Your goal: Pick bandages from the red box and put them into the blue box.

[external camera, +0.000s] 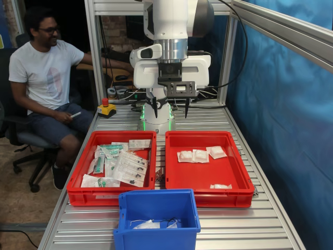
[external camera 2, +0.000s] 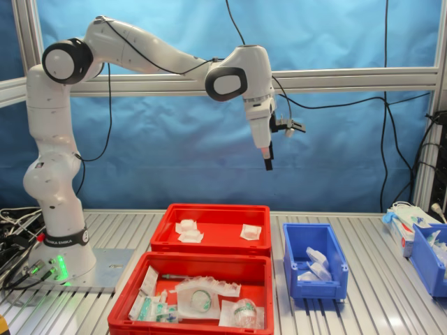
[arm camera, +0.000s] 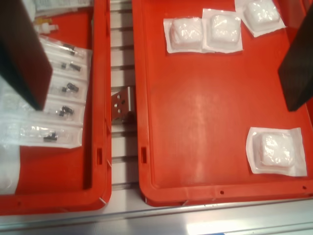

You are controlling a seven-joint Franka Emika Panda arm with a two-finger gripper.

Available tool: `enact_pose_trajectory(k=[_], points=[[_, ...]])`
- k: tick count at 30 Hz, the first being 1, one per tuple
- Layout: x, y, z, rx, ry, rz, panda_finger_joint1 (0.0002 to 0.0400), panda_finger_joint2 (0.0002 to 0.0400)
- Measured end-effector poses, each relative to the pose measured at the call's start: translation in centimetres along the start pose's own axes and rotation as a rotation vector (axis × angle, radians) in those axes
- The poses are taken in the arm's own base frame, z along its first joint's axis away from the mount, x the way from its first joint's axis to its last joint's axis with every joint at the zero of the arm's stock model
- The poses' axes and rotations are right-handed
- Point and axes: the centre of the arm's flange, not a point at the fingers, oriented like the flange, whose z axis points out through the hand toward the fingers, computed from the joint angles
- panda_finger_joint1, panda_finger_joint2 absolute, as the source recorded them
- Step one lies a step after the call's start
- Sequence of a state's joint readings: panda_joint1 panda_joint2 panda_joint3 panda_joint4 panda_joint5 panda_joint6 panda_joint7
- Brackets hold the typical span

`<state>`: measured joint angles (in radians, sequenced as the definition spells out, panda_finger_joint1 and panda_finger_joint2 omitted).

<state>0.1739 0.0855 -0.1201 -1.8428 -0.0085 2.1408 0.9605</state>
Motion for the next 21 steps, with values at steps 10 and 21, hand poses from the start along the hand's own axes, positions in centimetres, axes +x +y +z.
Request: enact_pose_trajectory(k=[10,21], points=[[-0.6,1.5,2.0,-0.053,-0.039,0.006,0.04,0.04],[-0.2,3.0,3.5,-0.088,-0.061,0.025,0.04,0.04]])
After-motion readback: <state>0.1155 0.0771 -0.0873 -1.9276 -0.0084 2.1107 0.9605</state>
